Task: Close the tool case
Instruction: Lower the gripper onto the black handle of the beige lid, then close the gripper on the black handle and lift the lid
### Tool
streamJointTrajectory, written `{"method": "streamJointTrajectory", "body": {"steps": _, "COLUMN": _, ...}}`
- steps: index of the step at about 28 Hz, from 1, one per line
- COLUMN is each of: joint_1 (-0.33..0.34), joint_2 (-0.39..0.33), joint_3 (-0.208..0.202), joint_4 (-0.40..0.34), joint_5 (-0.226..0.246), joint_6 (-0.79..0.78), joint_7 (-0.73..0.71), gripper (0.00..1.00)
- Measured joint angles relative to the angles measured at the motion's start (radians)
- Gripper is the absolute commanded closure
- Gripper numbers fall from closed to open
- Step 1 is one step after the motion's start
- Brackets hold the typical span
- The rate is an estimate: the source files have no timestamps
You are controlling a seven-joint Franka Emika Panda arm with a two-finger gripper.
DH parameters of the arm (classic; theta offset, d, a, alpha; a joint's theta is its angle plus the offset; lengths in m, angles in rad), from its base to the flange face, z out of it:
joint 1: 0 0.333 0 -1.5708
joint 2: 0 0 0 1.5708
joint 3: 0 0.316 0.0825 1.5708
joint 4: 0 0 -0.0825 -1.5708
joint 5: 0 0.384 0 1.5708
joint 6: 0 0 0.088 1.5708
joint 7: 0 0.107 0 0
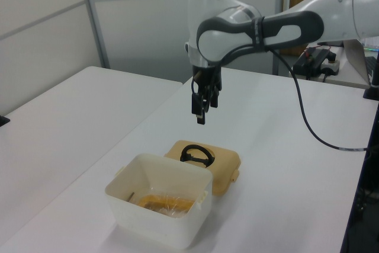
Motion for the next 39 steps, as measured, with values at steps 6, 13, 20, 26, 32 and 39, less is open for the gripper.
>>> {"method": "streamJointTrajectory", "body": {"steps": 6, "joint_1": -0.004, "joint_2": 0.035, "joint_3": -0.001, "joint_4": -0.024, "joint_5": 0.0, "joint_6": 0.056, "joint_7": 0.0, "gripper": 0.0}}
{"method": "streamJointTrajectory", "body": {"steps": 13, "joint_1": -0.011, "joint_2": 0.109, "joint_3": -0.003, "joint_4": -0.025, "joint_5": 0.0, "joint_6": 0.139, "joint_7": 0.0, "gripper": 0.0}}
{"method": "streamJointTrajectory", "body": {"steps": 20, "joint_1": -0.012, "joint_2": 0.165, "joint_3": -0.003, "joint_4": -0.025, "joint_5": 0.0, "joint_6": 0.179, "joint_7": 0.0, "gripper": 0.0}}
{"method": "streamJointTrajectory", "body": {"steps": 26, "joint_1": -0.012, "joint_2": 0.195, "joint_3": -0.003, "joint_4": -0.025, "joint_5": -0.004, "joint_6": 0.207, "joint_7": 0.0, "gripper": 0.0}}
{"method": "streamJointTrajectory", "body": {"steps": 32, "joint_1": -0.012, "joint_2": 0.22, "joint_3": -0.003, "joint_4": -0.025, "joint_5": -0.005, "joint_6": 0.252, "joint_7": 0.0, "gripper": 0.34}}
{"method": "streamJointTrajectory", "body": {"steps": 39, "joint_1": -0.009, "joint_2": 0.235, "joint_3": -0.001, "joint_4": -0.025, "joint_5": -0.005, "joint_6": 0.27, "joint_7": 0.0, "gripper": 0.84}}
